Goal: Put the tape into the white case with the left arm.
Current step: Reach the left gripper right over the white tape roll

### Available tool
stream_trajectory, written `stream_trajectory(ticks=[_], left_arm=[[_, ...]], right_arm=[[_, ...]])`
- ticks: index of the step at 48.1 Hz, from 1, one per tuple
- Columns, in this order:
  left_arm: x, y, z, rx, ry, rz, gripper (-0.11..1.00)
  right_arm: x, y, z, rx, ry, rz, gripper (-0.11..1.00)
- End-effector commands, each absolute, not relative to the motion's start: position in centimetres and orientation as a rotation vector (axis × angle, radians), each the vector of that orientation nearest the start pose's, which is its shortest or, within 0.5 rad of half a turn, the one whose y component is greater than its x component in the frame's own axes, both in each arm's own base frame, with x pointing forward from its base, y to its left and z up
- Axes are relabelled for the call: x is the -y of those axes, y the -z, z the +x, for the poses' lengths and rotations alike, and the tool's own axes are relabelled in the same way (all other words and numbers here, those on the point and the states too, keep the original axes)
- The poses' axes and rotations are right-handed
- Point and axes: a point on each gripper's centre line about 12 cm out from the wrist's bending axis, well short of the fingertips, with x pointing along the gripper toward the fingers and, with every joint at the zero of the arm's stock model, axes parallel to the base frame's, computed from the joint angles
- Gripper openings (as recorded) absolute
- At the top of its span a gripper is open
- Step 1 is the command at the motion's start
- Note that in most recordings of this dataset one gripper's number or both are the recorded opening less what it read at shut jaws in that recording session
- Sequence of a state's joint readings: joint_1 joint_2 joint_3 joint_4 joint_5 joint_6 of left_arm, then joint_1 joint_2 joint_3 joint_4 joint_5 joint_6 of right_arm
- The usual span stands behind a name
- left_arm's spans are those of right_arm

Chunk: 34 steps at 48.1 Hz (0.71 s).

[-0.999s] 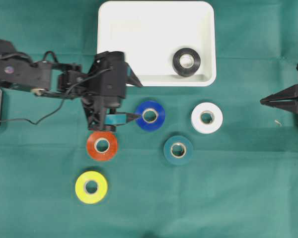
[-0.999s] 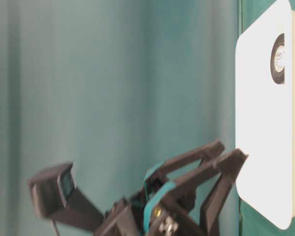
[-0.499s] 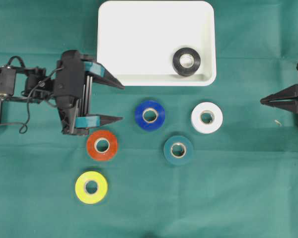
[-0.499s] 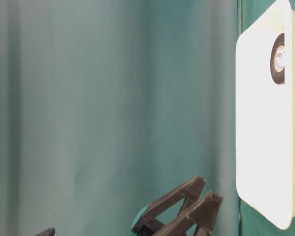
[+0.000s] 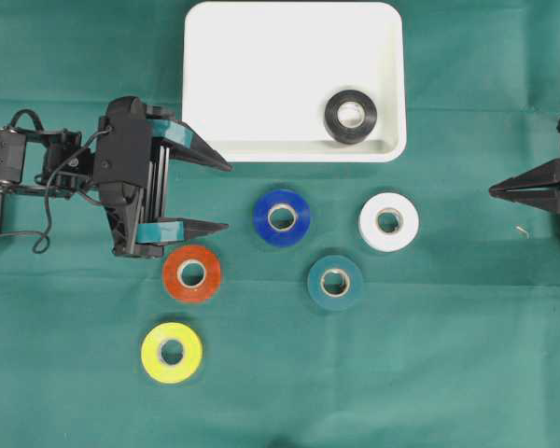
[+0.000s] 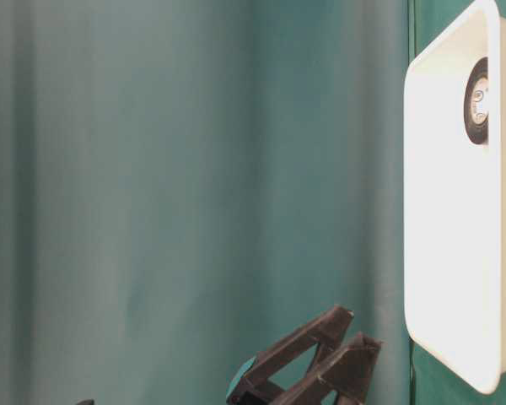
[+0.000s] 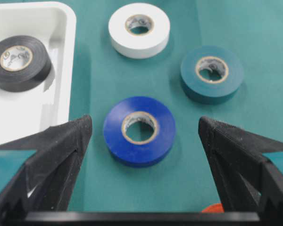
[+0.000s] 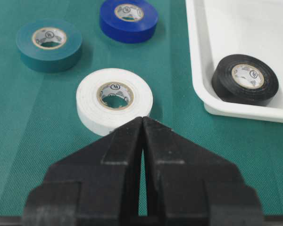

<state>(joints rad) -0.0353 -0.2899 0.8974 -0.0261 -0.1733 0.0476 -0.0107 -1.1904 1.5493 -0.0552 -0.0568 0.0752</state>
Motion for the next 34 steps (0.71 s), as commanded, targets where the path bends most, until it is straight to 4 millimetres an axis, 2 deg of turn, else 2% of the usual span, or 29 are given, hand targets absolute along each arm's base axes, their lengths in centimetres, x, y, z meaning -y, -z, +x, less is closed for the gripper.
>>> stream_trajectory(ticks=[1,9,17,34], left_arm=[[1.2,-21.9,32.7,-0.405,0.037,0.027,0.99],[1.3,-22.1,33.2,-0.398,0.038,0.028,0.99],[1.3,-22.2,34.6,-0.397,0.038,0.026,0.99],[1.6,-20.3,40.3,-0.467,0.04,0.032,0.99]], right_arm=[[0.1,-15.7,13.9,-0.29,0.011,0.022,-0.09],[0.1,-15.7,13.9,-0.29,0.011,0.022,-0.09],[0.1,-15.7,13.9,-0.29,0.011,0.022,-0.09],[0.1,-15.8,13.9,-0.288,0.011,0.022,-0.09]])
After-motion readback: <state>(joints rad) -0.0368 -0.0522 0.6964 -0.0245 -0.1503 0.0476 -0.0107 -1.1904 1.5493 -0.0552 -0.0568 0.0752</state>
